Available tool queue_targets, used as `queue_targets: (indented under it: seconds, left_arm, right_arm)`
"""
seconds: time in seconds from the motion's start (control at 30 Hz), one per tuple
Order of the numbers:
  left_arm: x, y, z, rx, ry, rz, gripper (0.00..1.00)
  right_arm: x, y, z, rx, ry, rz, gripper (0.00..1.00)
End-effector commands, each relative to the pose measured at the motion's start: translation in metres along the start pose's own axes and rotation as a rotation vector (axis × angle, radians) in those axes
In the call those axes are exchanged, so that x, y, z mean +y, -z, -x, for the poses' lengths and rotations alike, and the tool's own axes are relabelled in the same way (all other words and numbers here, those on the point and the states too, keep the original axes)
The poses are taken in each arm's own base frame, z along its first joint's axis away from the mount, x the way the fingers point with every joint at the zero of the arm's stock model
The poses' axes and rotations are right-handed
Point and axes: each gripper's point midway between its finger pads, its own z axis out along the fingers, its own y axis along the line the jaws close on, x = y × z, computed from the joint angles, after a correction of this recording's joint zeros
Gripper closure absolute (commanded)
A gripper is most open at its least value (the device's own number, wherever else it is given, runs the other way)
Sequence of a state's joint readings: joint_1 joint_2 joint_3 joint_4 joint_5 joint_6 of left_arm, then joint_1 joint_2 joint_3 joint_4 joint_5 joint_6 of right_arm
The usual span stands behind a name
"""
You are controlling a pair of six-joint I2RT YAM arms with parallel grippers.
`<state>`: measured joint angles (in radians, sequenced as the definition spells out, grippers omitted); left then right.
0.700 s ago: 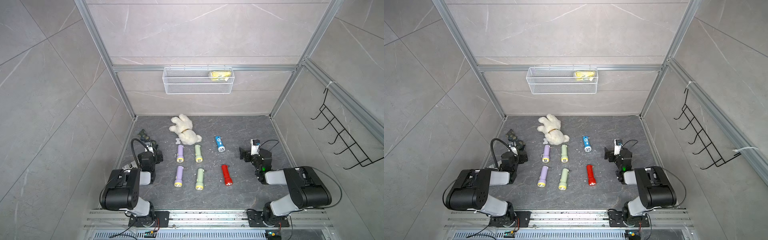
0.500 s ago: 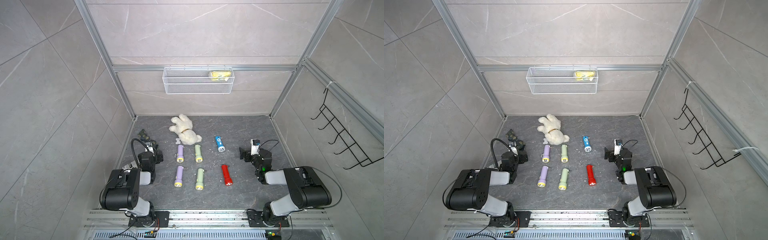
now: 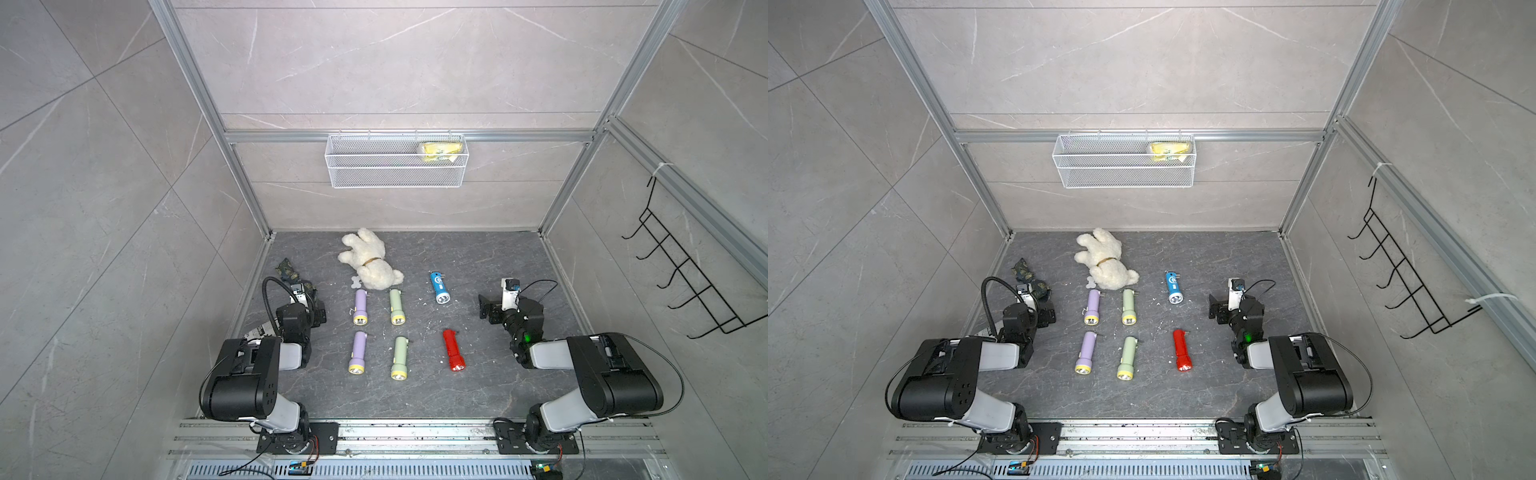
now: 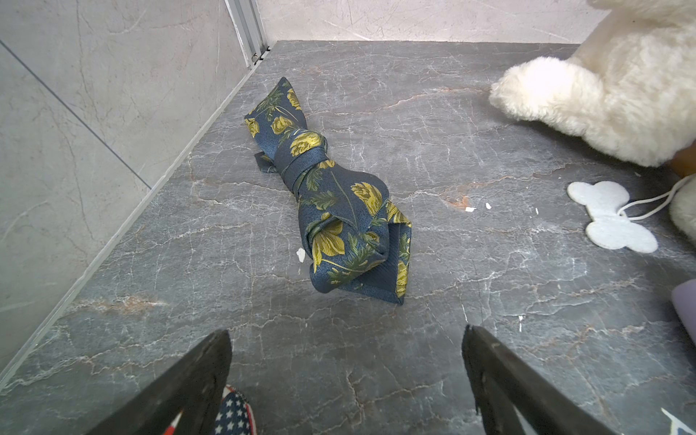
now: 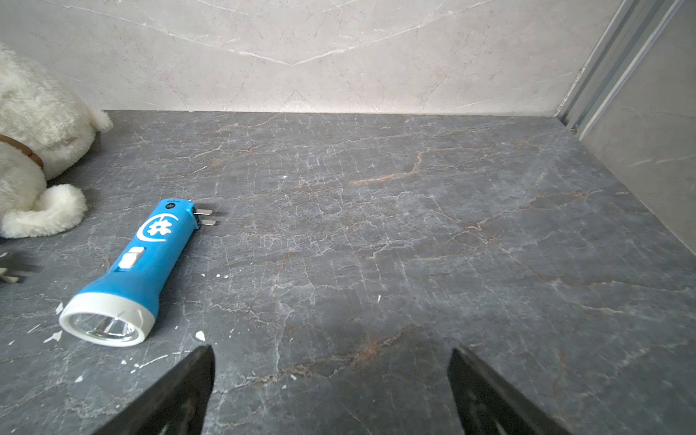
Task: Close the plug at the bottom of the flashlight
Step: Pick up the flashlight from the center of the board.
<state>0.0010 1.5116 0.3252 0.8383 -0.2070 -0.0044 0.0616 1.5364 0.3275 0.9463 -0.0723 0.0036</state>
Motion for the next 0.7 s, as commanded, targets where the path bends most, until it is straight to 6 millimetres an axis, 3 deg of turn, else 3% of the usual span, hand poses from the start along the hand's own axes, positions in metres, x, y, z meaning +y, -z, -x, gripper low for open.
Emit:
queue_targets:
  seconds: [0.0,0.27,0.43,0.57,0.67]
  left_arm:
    - [0.003,-0.001,0.022,-0.066,0.031,0.007,0.0]
    - [0.003,-0.003,0.022,-0.055,0.046,-0.025,0.0]
    - [0.005,-0.002,0.026,-0.048,0.039,-0.009,0.0]
    - [0.012,0.005,0.05,0.1,0.053,0.075,0.0]
    - [0.013,0.015,0.073,0.215,0.137,0.09,0.0]
  right_arm:
    - [0.002,-0.003,0.007,-0.01,0.015,0.006,0.0]
    - [0.0,-0.003,0.007,-0.01,0.012,-0.004,0.0]
    - [-0.016,0.01,0.027,-0.029,-0.021,-0.104,0.0]
    - [-0.028,0.019,0.045,0.005,-0.058,-0.18,0.0]
    - [-0.048,0.023,0.053,0.073,-0.227,-0.309,0.0]
